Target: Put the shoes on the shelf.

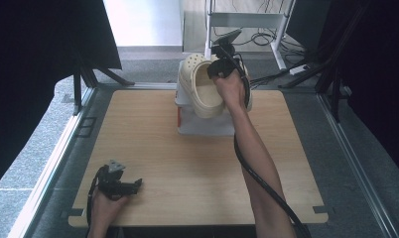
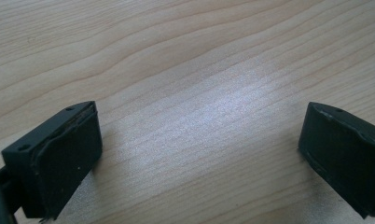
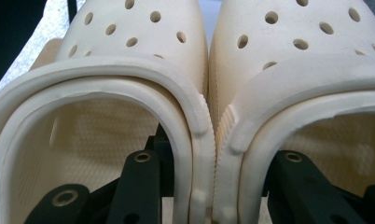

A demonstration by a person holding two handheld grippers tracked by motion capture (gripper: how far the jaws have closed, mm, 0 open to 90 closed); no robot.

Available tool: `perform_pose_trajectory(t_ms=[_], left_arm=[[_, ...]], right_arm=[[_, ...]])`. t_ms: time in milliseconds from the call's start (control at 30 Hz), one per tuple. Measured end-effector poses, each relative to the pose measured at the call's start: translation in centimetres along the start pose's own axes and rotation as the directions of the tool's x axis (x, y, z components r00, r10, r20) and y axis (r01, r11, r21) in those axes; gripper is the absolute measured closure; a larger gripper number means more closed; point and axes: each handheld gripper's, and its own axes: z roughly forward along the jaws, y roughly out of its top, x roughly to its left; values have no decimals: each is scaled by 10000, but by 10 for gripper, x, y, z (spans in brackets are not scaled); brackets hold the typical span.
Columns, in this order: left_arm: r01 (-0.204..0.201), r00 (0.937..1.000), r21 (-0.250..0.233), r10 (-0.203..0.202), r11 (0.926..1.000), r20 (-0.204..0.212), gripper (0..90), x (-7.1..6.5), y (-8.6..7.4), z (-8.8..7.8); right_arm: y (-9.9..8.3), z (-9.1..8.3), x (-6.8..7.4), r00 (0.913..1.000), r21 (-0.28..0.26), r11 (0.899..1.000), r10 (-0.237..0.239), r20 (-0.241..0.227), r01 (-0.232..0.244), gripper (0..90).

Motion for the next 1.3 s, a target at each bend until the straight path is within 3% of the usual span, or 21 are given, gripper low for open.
perform_pose_trajectory(t_ms=[400,633,900,1033,1133,1167,1200,1300], left_arm=[[5,10000,7,-5,10000,14,0,0,0,0],[-1,10000,11,1,10000,13,0,0,0,0],[-8,10000,-29,8,10000,-12,0,0,0,1],[-10,10000,-27,10,10000,-16,0,0,0,1],[-8,10000,-28,8,10000,-16,0,0,0,1],[-9,10000,-28,9,10000,-16,0,0,0,1],[-13,10000,-23,13,10000,-16,0,0,0,1],[-14,10000,-24,14,10000,-18,0,0,0,1]], right_arm=[[25,36,-1,9948,-117,9954,953,371,-950,651],[35,59,-2,9917,-49,9928,1196,479,-1195,650],[33,85,-8,9884,79,9900,1403,586,-1410,645],[31,85,-8,9923,-75,9933,1159,433,-1157,611],[29,82,-11,9931,-347,9927,1161,174,-1155,541],[29,79,-12,9948,-418,9940,998,-198,-1006,453],[29,79,-12,9948,-418,9940,998,-198,-1006,453],[27,74,-9,9991,-388,9992,71,-413,-87,323]])
